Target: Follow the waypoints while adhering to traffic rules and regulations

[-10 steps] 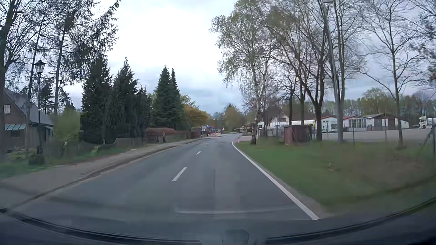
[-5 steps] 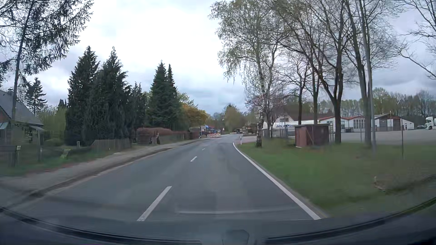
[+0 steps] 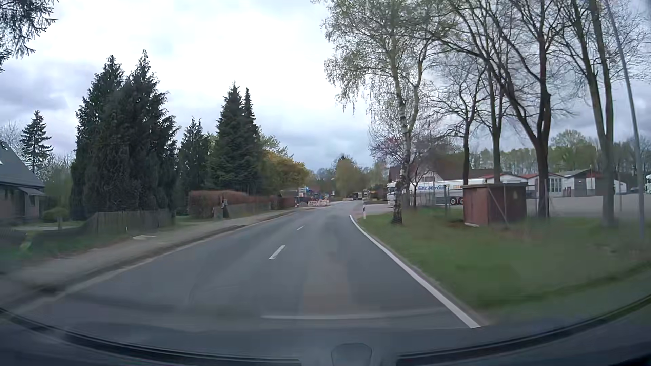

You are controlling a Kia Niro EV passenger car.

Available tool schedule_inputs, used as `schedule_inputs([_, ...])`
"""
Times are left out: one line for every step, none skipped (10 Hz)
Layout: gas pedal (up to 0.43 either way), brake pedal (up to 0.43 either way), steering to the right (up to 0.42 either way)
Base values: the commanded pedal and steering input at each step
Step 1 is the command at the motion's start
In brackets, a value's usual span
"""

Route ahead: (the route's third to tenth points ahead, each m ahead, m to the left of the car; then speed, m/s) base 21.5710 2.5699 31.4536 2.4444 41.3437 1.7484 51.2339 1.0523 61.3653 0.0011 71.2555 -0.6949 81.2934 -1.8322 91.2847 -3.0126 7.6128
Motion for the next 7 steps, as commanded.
schedule_inputs([0.059, 0.0, -0.001])
schedule_inputs([0.059, 0.0, -0.001])
schedule_inputs([0.059, 0.0, -0.001])
schedule_inputs([0.059, 0.0, 0.001])
schedule_inputs([0.059, 0.0, 0.003])
schedule_inputs([0.059, 0.0, 0.003])
schedule_inputs([0.059, 0.0, 0.003])
